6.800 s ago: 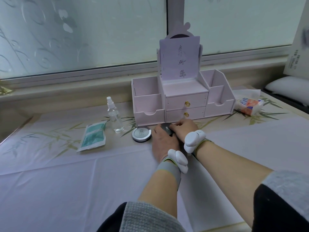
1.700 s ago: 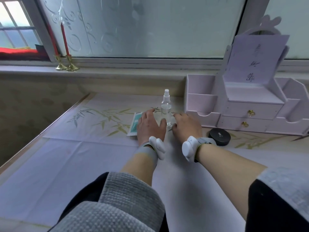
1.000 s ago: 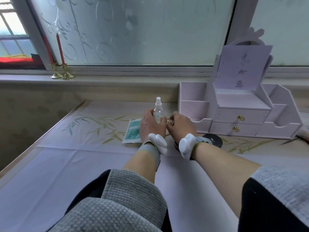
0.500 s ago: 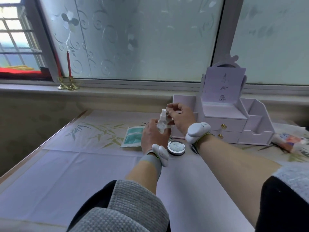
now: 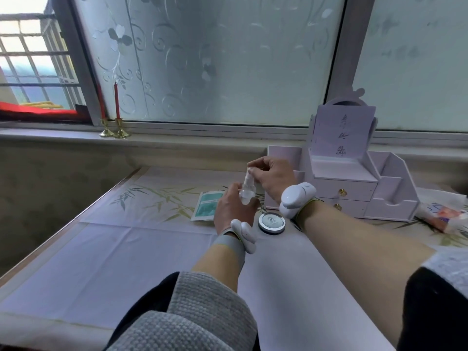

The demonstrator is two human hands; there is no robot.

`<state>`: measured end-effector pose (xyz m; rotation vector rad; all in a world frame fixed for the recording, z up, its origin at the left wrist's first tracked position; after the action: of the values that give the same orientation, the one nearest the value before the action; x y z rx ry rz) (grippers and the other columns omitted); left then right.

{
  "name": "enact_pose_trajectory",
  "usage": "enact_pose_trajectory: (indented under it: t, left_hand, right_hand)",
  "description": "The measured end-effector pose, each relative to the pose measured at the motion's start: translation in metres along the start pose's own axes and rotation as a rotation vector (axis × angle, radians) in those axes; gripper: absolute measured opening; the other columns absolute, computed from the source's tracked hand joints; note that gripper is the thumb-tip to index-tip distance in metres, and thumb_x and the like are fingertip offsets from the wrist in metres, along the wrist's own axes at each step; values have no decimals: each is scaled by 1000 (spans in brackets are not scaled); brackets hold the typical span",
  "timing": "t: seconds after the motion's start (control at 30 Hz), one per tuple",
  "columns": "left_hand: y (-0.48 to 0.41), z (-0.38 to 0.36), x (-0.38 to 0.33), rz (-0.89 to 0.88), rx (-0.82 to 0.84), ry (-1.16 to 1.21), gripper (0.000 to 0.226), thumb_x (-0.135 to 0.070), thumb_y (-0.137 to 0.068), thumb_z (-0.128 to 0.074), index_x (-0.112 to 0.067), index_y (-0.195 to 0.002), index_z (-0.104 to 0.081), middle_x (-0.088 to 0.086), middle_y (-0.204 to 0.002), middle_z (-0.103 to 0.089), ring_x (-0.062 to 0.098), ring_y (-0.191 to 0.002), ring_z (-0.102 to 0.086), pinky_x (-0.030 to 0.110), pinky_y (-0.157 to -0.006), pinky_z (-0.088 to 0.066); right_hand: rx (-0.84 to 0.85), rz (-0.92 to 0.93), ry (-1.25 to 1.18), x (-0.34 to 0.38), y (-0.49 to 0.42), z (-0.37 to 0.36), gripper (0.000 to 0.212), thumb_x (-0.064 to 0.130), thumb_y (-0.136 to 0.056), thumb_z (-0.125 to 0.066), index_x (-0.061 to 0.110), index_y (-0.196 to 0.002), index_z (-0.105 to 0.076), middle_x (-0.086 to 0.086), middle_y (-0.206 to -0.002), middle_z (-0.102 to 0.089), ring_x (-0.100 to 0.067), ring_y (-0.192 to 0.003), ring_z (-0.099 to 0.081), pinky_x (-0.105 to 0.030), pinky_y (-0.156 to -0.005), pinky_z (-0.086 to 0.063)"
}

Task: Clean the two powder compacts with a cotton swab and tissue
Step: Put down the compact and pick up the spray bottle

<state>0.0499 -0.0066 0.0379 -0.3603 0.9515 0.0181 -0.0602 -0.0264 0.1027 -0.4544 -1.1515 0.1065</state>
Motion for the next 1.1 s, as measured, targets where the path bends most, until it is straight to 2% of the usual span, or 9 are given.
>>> enact_pose_trajectory:
  t: [0.13,0.23,0.33,0.47,0.7,0.83,0.9,1.0,1.1]
  left_hand:
    - [2,2,0,32,11,5,36,-34,-83,-72,-28,-116,-58,0,-108,-70,26,-99,-63,29,-74,-41]
    - [1,3,2,60,12,-10,35,-36,-82,-71,-30,-114,-58,0,-106,-71,27,-98,-64,31,-76,-45]
    - [-2,5,0,80,19,-8,35,-40,-80,-71,-33,-112,-58,0,-103,-71,27,-96,-64,33,-77,-50]
    - [-3,5,3,97,49,-5,31,-38,-81,-71,-31,-108,-58,-1,-95,-70,28,-91,-63,29,-71,-43]
    - [-8,1,8,56,44,-48,31,-36,-81,-71,-27,-109,-61,2,-102,-74,30,-97,-64,32,-76,-47]
    - [-15,-7,8,62,31,-76,27,-27,-83,-68,-24,-109,-60,5,-100,-74,32,-97,-64,30,-71,-39]
    - [-17,-9,8,53,36,-83,27,-23,-84,-67,-23,-110,-60,6,-101,-73,33,-98,-64,30,-71,-38]
    - [-24,-10,7,26,39,-104,32,-31,-85,-68,-24,-116,-61,7,-105,-73,33,-102,-64,30,-73,-41]
    - [-35,-10,2,24,24,-85,36,-35,-86,-67,-26,-120,-58,7,-110,-73,33,-105,-64,34,-78,-48]
  right_hand:
    - [7,35,96,1,4,-1,11,13,-86,-69,18,-91,-78,5,-81,-73,-9,-76,-68,-30,-84,-58]
    - [2,77,161,2,9,-4,18,10,-87,-64,17,-96,-78,4,-90,-75,-8,-79,-66,-25,-84,-56]
    - [-28,132,252,2,10,-9,22,9,-87,-61,18,-99,-78,1,-99,-76,-16,-87,-70,-29,-84,-55]
    - [-71,153,296,-4,13,-17,20,12,-88,-61,18,-100,-77,-1,-100,-76,-21,-89,-70,-30,-80,-54]
    - [-114,186,327,-17,16,-24,17,20,-89,-63,21,-100,-76,1,-98,-76,-23,-90,-69,-29,-77,-54]
    - [-119,201,313,-23,16,-28,15,26,-89,-66,24,-100,-76,5,-97,-76,-19,-88,-70,-30,-77,-55]
    - [-113,211,318,-26,14,-28,15,26,-88,-67,24,-101,-75,6,-100,-75,-17,-90,-70,-26,-77,-54]
    - [-83,208,331,-27,7,-23,15,21,-88,-68,22,-102,-73,4,-98,-74,-15,-87,-68,-19,-72,-45]
    - [-73,221,363,-23,-4,-21,14,20,-89,-66,21,-103,-69,2,-94,-73,-17,-85,-67,-22,-70,-47]
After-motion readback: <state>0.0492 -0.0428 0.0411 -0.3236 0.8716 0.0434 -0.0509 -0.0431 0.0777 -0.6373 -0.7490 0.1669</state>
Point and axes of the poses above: each hand's wrist, its own y-axis away from the middle knuckle, its own z-axis out of the back of the hand, x = y × z, the point moved 1 cm from there along -y, towards the middle knuckle
